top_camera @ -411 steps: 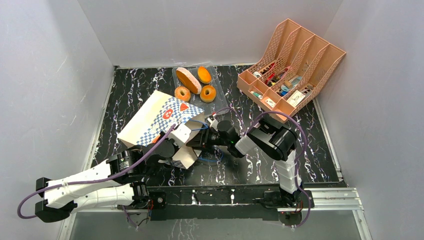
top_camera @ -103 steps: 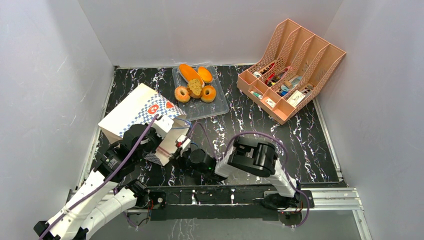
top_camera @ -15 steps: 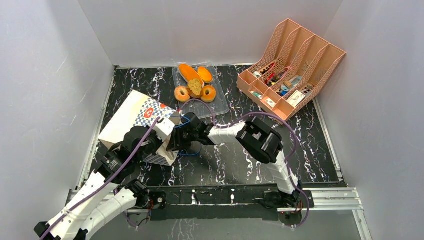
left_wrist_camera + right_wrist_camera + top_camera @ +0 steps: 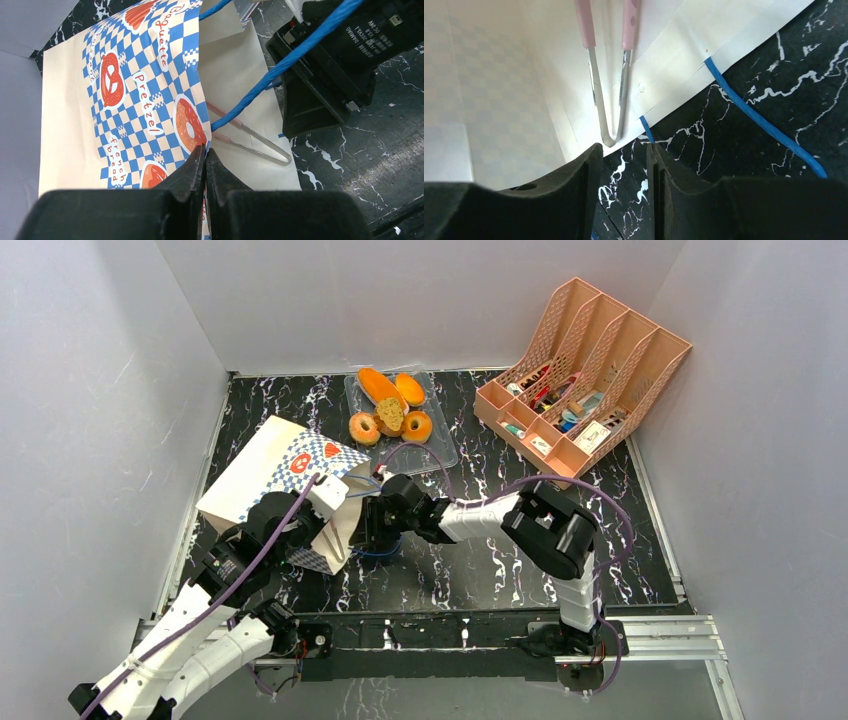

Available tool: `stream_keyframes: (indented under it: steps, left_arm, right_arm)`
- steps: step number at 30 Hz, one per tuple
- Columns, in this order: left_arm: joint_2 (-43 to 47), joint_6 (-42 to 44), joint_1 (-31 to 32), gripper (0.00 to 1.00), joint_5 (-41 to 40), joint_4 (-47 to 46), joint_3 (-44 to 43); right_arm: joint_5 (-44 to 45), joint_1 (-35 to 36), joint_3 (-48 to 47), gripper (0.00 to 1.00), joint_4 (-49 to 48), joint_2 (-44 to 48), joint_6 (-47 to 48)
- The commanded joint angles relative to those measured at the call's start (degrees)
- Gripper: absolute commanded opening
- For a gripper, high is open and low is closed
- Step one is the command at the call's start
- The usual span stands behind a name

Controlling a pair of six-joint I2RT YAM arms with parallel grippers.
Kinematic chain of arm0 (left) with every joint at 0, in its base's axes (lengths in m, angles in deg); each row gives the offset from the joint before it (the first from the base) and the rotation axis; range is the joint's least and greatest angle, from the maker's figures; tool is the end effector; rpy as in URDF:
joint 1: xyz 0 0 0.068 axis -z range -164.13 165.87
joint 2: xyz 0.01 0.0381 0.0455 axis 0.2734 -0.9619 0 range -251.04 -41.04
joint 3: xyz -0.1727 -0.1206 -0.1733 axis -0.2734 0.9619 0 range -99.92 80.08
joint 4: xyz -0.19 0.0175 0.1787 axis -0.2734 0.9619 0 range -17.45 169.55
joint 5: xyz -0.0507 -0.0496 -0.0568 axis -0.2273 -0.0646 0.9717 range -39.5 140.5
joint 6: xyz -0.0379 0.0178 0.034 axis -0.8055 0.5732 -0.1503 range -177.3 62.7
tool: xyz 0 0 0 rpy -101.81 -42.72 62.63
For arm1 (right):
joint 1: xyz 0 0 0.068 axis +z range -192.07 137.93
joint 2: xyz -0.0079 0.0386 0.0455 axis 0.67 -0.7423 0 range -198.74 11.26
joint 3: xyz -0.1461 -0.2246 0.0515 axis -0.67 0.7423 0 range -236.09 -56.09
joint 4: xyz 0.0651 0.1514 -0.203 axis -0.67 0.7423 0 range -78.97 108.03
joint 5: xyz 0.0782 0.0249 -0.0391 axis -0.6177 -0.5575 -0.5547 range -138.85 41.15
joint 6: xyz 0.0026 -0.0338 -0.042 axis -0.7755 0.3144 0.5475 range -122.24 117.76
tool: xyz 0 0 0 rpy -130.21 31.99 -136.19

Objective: Take the fake bread out of the paper bag
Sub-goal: Take out the fake bread from the paper bag.

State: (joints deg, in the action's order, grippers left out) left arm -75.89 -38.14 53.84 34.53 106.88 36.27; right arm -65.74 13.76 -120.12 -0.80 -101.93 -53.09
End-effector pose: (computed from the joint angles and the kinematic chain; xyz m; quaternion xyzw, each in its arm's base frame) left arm 0.1116 -0.0746 0.3154 0.3349 0.7706 0.0293 0.5414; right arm 0.2248 0.3496 0.1445 -0.1036 0.8828 0.4307 0.1565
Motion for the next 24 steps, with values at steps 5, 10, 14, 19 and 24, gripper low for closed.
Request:
stream_keyframes:
  steps: [5, 10, 14, 19, 24]
  left_arm:
    - [0.1, 0.4, -0.1, 0.0, 1.2, -1.1, 0.0]
    - [-0.2, 0.2, -0.1, 0.0, 1.7, -0.7, -0.6]
    - [-0.5, 0.1, -0.1, 0.0, 2.1, -0.7, -0.6]
    - [-0.9, -0.2, -0.1, 0.0, 2.7, -0.5, -1.1]
    - [-0.9, -0.3, -0.1, 0.0, 3.5, -0.4, -1.2]
  right_arm:
    - [1.6, 1.4, -2.1, 0.35, -3.5, 3.3, 1.7]
    - [0.7, 3.0, -5.2, 0.35, -2.6, 0.3, 3.6]
    - [1.3, 4.0, -6.0, 0.38, -4.3, -1.0, 6.2]
    - [5.5, 5.8, -11.4, 0.44, 1.0, -4.4, 11.8]
    - [7.0, 5.9, -13.8, 0.47, 1.0, -7.2, 12.9]
